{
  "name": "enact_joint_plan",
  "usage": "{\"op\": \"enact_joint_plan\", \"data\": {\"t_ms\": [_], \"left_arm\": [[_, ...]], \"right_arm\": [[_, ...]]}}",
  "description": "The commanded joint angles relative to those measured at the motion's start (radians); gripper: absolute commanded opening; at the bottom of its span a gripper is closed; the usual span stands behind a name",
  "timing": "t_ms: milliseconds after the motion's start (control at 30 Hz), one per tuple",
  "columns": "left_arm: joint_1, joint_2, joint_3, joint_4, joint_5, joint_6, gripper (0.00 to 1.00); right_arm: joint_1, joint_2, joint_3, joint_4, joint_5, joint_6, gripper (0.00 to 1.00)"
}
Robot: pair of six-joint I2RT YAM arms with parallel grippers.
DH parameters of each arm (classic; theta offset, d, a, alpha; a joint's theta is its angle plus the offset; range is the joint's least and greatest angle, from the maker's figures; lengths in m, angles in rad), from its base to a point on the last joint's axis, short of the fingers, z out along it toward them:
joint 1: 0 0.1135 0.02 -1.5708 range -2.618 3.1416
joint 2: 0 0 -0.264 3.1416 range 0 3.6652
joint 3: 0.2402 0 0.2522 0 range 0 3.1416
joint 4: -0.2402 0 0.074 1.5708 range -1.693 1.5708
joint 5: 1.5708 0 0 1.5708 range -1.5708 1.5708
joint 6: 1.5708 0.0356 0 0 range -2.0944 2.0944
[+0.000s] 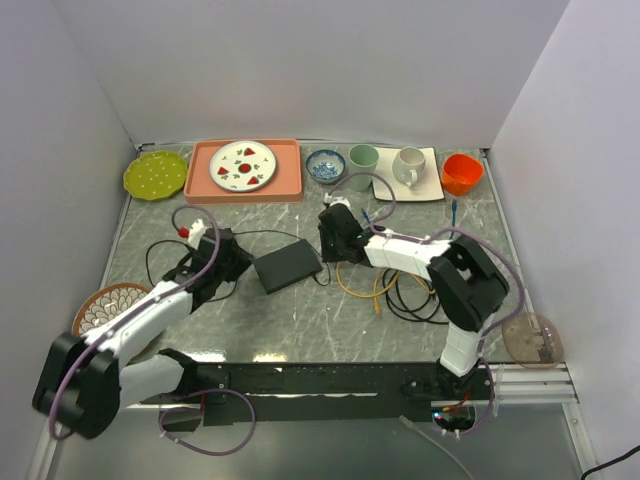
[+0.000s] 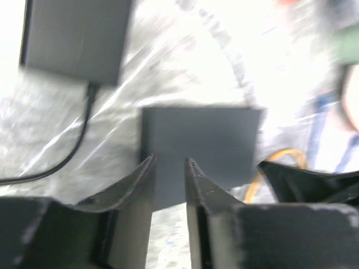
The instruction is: Pull the plug from the switch port
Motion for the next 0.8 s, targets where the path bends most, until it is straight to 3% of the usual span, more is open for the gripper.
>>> {"op": "enact_joint_plan", "data": {"t_ms": [0,33,133,233,367,500,667,767], "left_arm": [[0.009,-0.141,0.051,0.038,-0.066,0.06,0.38],[0.009,-0.152,0.031,0.081,-0.022,0.066,0.42],[0.009,-0.118,0.016,0.225,0.107,0.072,0.42],[0.009,0.033,0.065,0.296,0.194,0.072,0.34],[0.007,0.277,0.134,0.381,0.441,0.104,0.3],[0.007,0.35,0.148,0.438,0.485,0.087,0.23],[0.007,0.385,0.145,0.448,0.477,0.094,0.01],[0.006,0.41,0.137,0.459,0.482,0.086,0.01]], "right_arm": [[0.01,-0.198,-0.027,0.006,0.163,-0.031,0.37],[0.008,-0.215,-0.047,0.02,0.15,-0.035,0.4],[0.013,-0.252,-0.079,0.009,0.083,-0.032,0.43],[0.046,-0.248,-0.083,-0.029,0.055,-0.048,0.42],[0.111,-0.26,-0.115,-0.029,0.086,-0.1,0.43],[0.151,-0.281,-0.144,-0.04,0.123,-0.117,0.43],[0.163,-0.292,-0.173,-0.021,0.097,-0.143,0.45],[0.174,-0.254,-0.158,-0.023,0.089,-0.154,0.45]]}}
